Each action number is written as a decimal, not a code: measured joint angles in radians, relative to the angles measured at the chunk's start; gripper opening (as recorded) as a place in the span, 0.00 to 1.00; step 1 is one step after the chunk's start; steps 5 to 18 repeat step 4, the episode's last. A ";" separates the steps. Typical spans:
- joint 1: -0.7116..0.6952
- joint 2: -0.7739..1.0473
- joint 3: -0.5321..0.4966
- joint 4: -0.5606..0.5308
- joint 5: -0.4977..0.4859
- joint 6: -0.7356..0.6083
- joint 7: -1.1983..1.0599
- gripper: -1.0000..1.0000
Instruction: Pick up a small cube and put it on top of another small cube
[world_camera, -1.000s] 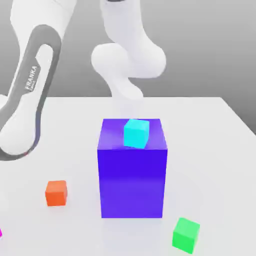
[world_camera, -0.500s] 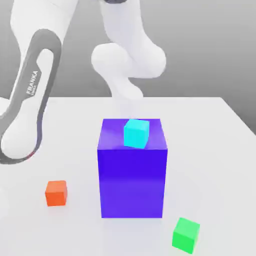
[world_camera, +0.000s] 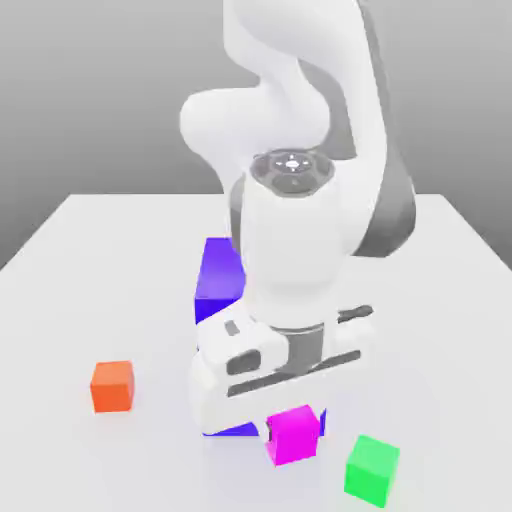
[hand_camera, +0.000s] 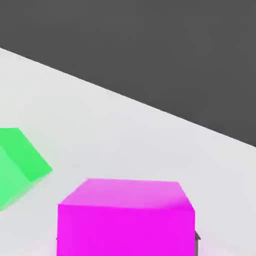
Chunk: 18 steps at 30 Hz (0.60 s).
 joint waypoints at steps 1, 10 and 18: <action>0.020 0.034 0.014 0.000 -0.011 0.037 0.001 1.00; 0.020 0.034 0.014 0.000 -0.011 0.036 0.001 1.00; 0.020 0.034 0.014 0.000 -0.011 0.036 0.001 1.00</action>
